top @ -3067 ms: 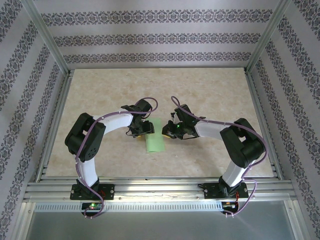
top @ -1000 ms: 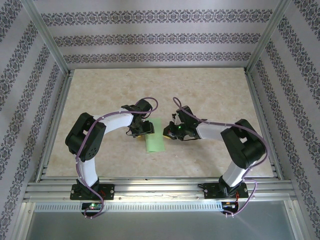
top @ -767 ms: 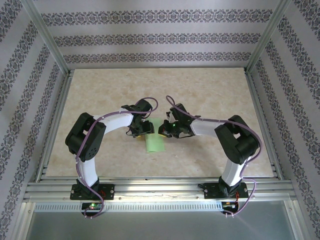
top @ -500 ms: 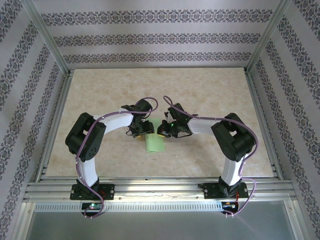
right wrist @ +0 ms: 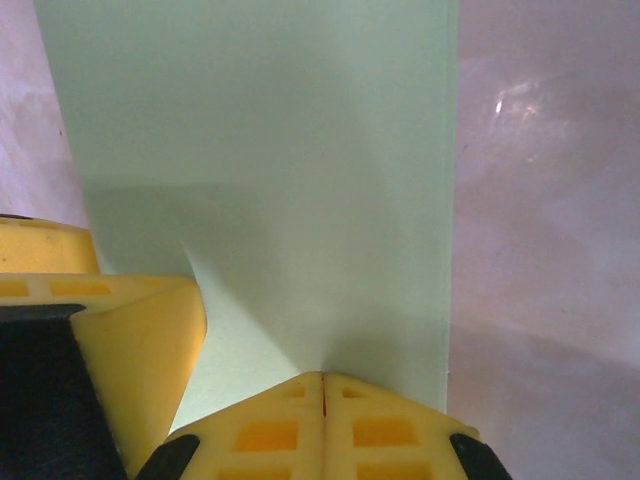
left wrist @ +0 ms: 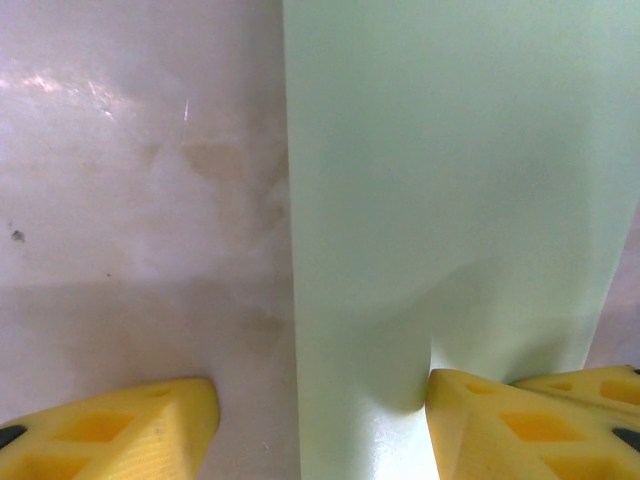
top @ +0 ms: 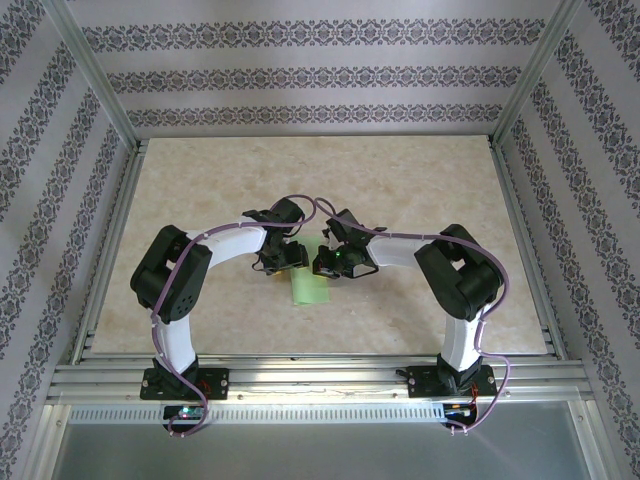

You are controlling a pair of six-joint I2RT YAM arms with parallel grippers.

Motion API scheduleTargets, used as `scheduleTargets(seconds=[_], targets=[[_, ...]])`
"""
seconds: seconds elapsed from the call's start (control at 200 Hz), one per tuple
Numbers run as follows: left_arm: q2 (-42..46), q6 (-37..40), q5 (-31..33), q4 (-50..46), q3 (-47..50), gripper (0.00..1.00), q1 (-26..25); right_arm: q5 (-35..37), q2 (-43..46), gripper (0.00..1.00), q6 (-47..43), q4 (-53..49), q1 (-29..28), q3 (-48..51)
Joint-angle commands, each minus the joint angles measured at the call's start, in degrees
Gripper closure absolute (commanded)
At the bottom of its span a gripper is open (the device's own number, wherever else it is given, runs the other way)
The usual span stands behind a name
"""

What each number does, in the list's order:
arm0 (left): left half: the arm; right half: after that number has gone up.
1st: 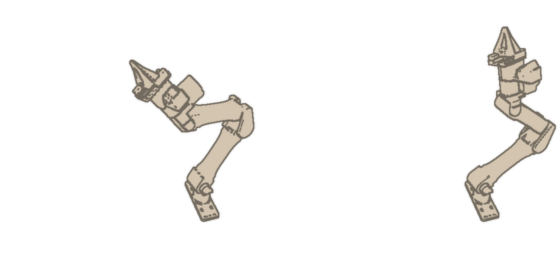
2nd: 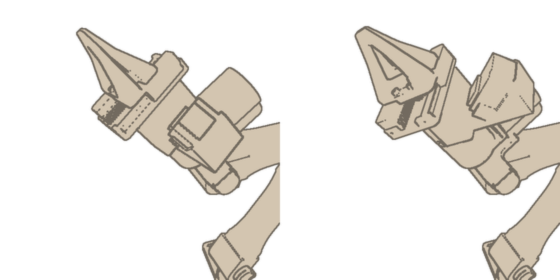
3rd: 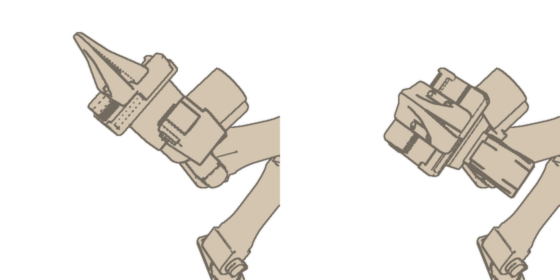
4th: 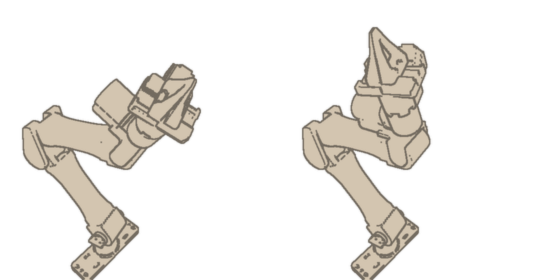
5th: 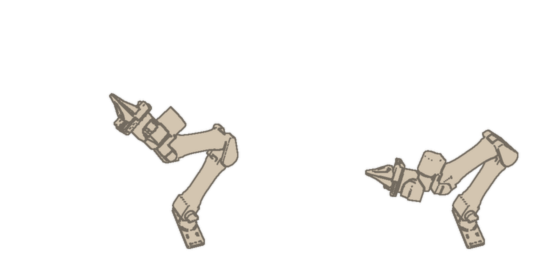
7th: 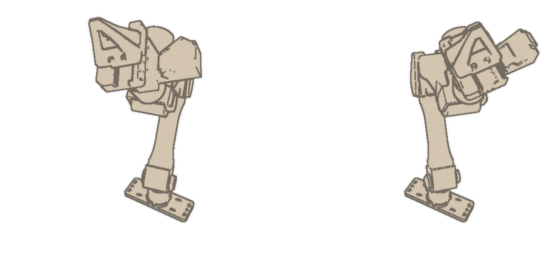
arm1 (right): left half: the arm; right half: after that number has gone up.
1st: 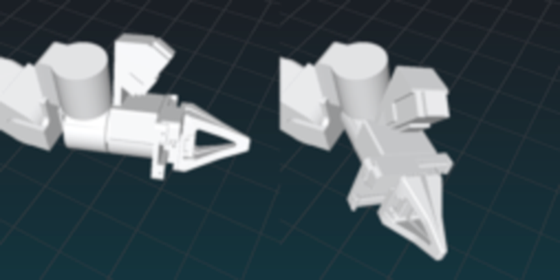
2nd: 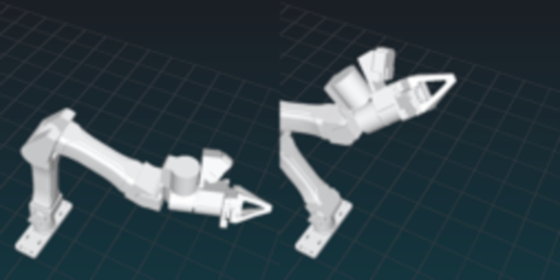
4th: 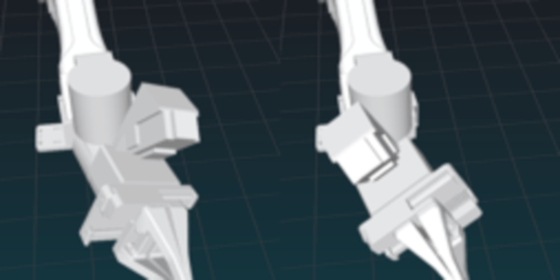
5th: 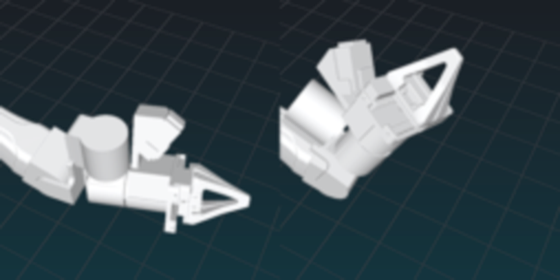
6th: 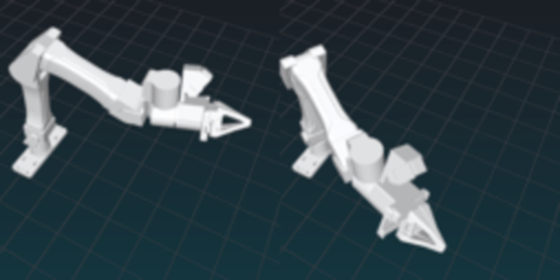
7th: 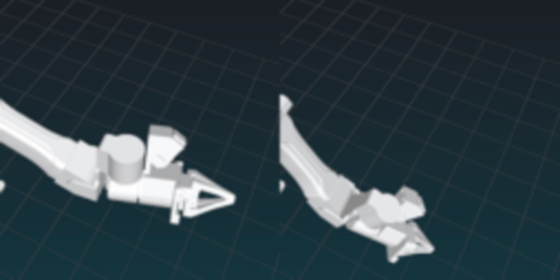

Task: Fold a paper plane with a square sheet of paper (pick it up from the middle)
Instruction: Hold the square sheet of paper at the center of the table, then first fold the square sheet of paper in half at the center of the table.

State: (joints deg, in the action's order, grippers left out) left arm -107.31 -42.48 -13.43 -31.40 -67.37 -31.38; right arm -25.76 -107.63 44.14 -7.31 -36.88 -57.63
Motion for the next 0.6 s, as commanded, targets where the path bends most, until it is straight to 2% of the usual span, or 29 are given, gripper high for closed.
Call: scheduleTargets(seconds=[0.0, 0.42, 0.515, 0.6], targets=[[-4.3, 0.1, -1.2, 7.9, 2.4, 0.4, -0.4, 4.5, -2.1, 1.0, -0.8, -5.9, -0.7, 2.6], [16.0, -5.1, -1.2, 14.8, 10.2, 0.39, 2.8, 5.7, -1.2, 1.0, -0.5, -6.8, -0.6, 3.0], [18.6, -5.1, -3.7, 18.0, 12.2, 0.46, 3.7, 6.0, -1.1, 1.0, -0.7, -7.3, -0.6, 2.7], [19.4, -5.8, -8.2, 22.6, 14.3, 0.59, 4.2, 6.0, -1.4, 1.0, -0.5, -7.3, -0.6, 2.5]])
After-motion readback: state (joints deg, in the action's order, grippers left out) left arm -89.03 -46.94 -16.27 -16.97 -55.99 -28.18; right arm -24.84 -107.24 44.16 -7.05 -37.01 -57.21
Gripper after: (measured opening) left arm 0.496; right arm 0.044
